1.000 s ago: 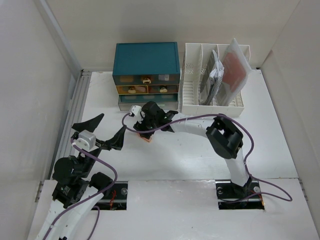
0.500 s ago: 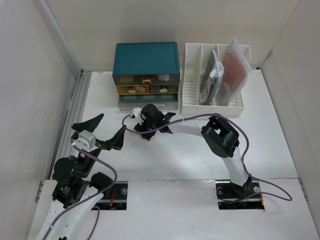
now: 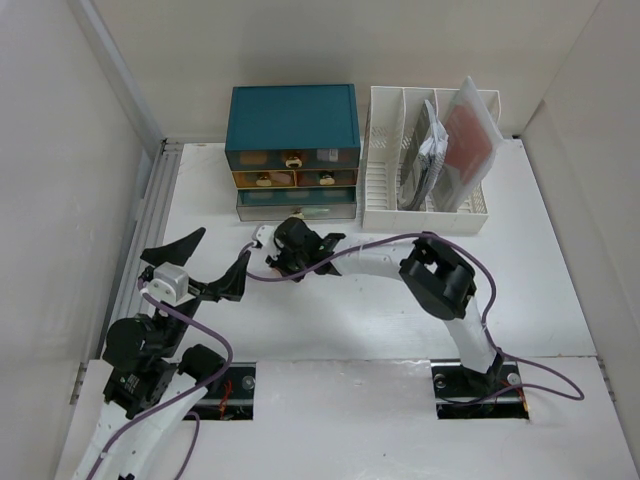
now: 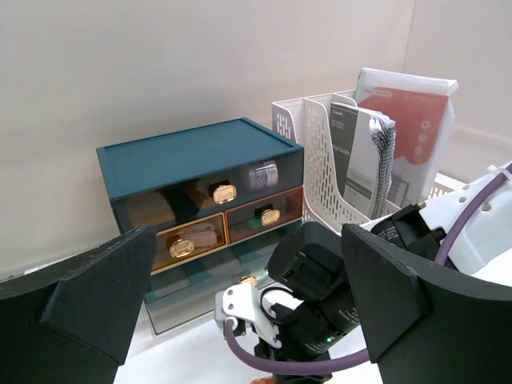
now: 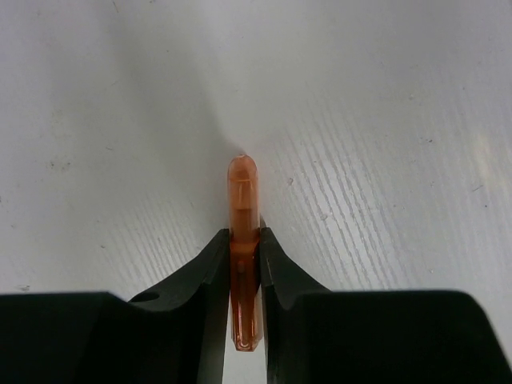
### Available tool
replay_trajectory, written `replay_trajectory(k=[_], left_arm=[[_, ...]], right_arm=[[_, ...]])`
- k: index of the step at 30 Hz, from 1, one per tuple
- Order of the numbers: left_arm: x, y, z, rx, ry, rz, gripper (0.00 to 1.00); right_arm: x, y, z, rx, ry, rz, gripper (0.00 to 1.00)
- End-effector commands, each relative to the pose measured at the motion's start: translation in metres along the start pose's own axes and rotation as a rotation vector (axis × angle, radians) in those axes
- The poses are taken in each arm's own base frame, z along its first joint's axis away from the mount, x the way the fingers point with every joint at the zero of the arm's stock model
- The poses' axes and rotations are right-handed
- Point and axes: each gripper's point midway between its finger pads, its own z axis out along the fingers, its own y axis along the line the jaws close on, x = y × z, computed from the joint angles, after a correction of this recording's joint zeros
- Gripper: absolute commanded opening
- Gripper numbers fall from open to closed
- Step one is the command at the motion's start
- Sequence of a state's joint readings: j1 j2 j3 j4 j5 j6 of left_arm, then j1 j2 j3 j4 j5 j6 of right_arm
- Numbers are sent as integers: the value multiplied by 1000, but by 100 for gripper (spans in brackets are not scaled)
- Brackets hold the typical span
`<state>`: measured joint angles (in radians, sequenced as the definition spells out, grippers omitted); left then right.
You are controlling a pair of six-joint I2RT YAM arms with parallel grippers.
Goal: Organize the desk
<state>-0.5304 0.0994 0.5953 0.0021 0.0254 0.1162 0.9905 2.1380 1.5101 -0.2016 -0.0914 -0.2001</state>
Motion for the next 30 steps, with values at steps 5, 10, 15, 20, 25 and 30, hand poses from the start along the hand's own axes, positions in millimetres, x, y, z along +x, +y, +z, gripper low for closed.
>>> replay_trajectory(k=[5,10,15,20,25,30], left_arm=[[-9,0,-1,-2,-43,2,100],[-9,0,-1,-2,-43,2,100],[-9,0,-1,-2,-43,2,100],[-9,0,-1,-2,-43,2,100],[-9,0,-1,-2,-43,2,100],[-9,0,-1,-2,-43,2,100]], right_arm=[[-47,-39,-25,187,-39,-134,0],[-110,-104,-77,416,-148,-242,0],[-123,-149,-101,534,-115,-369,0],[-119,-168,-102,556,-83,-406,0],[-113,-189,-98,575,-59,-396,0],[-98,-214,-95,576,-27,-376,0]])
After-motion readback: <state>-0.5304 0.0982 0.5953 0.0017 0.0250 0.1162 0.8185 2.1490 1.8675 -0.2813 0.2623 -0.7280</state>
